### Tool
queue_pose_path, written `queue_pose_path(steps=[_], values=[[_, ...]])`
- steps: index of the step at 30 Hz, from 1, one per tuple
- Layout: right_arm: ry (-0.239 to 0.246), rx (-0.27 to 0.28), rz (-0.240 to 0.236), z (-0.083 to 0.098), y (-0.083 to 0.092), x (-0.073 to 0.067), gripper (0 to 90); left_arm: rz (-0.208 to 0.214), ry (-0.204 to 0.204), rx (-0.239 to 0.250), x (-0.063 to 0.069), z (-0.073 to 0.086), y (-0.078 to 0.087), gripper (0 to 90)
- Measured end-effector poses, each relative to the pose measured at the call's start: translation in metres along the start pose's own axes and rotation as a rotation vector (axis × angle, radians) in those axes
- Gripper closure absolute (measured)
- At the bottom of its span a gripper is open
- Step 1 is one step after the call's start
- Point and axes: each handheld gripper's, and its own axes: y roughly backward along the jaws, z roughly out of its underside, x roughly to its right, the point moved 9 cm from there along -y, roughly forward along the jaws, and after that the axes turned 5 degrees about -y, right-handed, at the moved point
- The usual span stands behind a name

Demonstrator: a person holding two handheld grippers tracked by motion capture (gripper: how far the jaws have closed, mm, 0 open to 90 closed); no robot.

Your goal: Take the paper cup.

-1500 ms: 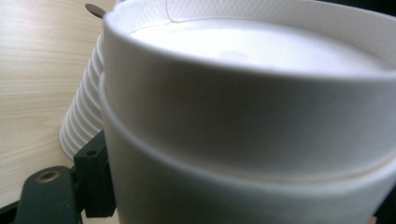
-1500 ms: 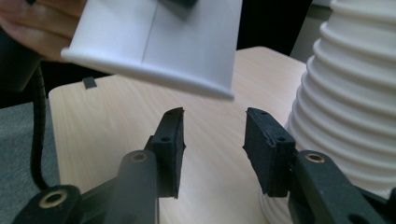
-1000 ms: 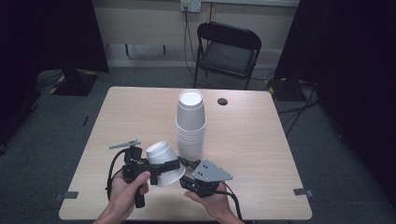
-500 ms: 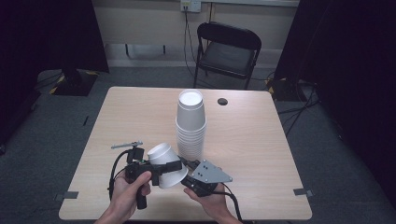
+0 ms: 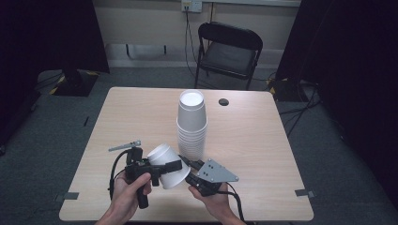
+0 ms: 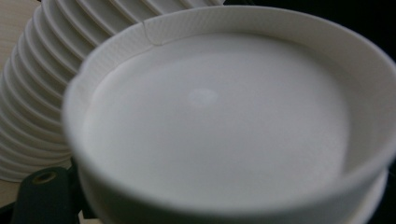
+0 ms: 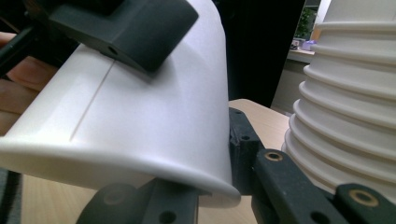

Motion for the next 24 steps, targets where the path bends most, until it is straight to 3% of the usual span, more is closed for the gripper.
queue_pose_path(steps=[13,16,19,24], values=[[-0.009,-0.032,-0.015,-0.003,0.006,-0.002,84.3,-0.005,-0.057,0.043,0.002,-0.009,0.006,14.2],[-0.003,-0.048,-0.029,-0.003,0.007,-0.002,84.6,-0.036,-0.055,0.086,-0.002,-0.017,0.011,15.7],[-0.008,-0.069,-0.036,0.000,0.007,-0.003,84.6,-0.047,-0.070,0.098,-0.003,-0.023,0.015,16.3],[-0.032,-0.105,-0.060,0.002,0.011,-0.002,84.5,-0.102,-0.133,0.103,-0.009,-0.025,0.021,16.1]])
